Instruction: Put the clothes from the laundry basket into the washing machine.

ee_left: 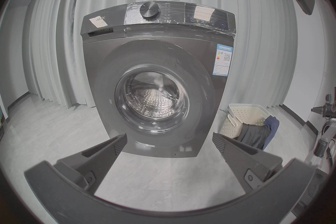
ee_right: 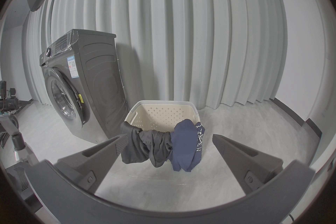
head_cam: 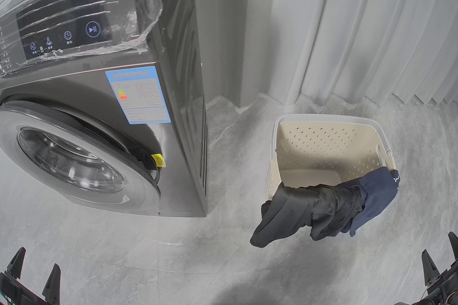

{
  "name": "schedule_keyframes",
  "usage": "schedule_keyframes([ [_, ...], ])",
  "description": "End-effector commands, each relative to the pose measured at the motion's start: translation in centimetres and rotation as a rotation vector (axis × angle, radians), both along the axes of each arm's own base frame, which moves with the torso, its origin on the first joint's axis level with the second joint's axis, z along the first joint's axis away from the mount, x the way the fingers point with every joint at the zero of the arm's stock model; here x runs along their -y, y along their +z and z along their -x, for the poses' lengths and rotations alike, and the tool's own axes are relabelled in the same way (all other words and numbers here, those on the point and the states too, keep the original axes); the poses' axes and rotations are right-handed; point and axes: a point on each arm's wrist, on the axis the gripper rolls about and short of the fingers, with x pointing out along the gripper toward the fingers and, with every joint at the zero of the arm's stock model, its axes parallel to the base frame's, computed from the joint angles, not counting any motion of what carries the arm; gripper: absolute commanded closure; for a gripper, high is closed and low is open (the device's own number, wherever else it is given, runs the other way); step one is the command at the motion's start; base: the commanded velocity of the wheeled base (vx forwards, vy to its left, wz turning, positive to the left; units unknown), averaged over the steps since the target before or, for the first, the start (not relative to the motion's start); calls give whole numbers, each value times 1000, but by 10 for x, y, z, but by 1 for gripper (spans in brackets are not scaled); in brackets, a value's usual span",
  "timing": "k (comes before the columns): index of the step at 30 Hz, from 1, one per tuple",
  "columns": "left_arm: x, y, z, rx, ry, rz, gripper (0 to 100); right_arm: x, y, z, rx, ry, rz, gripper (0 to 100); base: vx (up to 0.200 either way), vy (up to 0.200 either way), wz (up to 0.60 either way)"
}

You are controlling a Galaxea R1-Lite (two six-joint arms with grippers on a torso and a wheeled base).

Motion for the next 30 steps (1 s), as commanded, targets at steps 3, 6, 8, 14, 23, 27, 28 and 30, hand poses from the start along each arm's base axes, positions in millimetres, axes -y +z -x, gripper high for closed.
schedule_keyframes([
  [3, 0, -5, 0, 1, 0, 1, 0, 0, -5, 0, -2, 1, 0, 0, 0, 67, 0],
  [6, 0, -5, 0, 1, 0, 1, 0, 0, -5, 0, -2, 2, 0, 0, 0, 0, 0],
  [8, 0, -5, 0, 1, 2, 1, 0, 0, -5, 0, -2, 1, 0, 0, 0, 0, 0],
  [14, 0, -5, 0, 1, 3, 1, 0, 0, -5, 0, -2, 1, 0, 0, 0, 0, 0],
  [23, 0, -5, 0, 1, 3, 1, 0, 0, -5, 0, -2, 1, 0, 0, 0, 0, 0],
  [27, 0, -5, 0, 1, 3, 1, 0, 0, -5, 0, -3, 1, 0, 0, 0, 0, 0],
  [28, 0, -5, 0, 1, 3, 1, 0, 0, -5, 0, -3, 1, 0, 0, 0, 0, 0],
  [30, 0, -5, 0, 1, 3, 1, 0, 0, -5, 0, -3, 1, 0, 0, 0, 0, 0],
])
